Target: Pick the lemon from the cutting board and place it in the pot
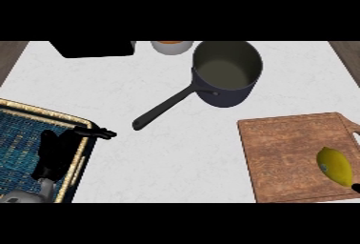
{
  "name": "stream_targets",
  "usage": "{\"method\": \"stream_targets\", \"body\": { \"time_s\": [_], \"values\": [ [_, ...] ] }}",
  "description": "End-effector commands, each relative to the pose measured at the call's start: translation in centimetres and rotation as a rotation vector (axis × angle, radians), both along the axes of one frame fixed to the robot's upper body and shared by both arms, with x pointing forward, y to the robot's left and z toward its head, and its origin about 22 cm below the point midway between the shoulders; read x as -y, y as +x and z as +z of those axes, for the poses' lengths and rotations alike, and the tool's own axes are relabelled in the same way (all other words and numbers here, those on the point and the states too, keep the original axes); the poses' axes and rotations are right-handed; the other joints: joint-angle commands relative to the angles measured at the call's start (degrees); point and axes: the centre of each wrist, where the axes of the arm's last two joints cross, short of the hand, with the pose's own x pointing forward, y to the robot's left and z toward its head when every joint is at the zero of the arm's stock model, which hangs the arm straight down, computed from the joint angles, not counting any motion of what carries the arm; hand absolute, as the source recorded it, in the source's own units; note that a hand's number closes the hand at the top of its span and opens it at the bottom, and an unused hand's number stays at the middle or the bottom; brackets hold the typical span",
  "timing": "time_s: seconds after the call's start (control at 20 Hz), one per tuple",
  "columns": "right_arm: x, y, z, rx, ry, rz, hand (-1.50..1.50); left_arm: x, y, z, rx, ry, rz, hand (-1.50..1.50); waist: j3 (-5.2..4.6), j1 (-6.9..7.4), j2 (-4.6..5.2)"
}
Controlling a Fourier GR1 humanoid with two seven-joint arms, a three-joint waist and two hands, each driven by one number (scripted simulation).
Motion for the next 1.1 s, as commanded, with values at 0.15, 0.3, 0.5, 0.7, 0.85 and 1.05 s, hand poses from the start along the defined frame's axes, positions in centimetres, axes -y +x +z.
{"method": "stream_targets", "body": {
  "time_s": [0.15,0.3,0.5,0.7,0.85,1.05],
  "values": [
    [-0.3,-1.1,2.8,-0.234,0.103,-0.044,-1.50,2.7,-0.2,-2.7,-0.033,-0.106,0.001,0.00,-0.87,1.41,0.71],
    [0.0,0.4,1.5,-0.355,0.111,-0.012,-1.50,4.1,0.3,-2.8,-0.034,-0.100,-0.039,0.00,-0.80,2.41,1.03],
    [-0.7,0.2,-0.8,-0.566,0.037,0.088,-1.50,3.6,0.1,-3.2,-0.031,-0.112,-0.041,0.00,-0.80,2.81,1.15],
    [1.6,1.5,-0.6,-0.609,-0.005,0.078,-1.50,3.7,1.1,-2.5,-0.036,-0.094,-0.044,0.00,-0.74,2.77,0.93],
    [1.2,0.4,-4.0,-0.598,-0.022,0.063,-1.50,3.1,0.5,-3.6,-0.043,-0.095,-0.016,0.00,-0.72,2.57,0.87],
    [3.6,0.1,-4.8,-0.537,-0.018,0.023,-1.50,3.5,0.3,-3.0,-0.030,-0.102,-0.026,0.00,-0.69,2.48,0.76]
  ]
}}
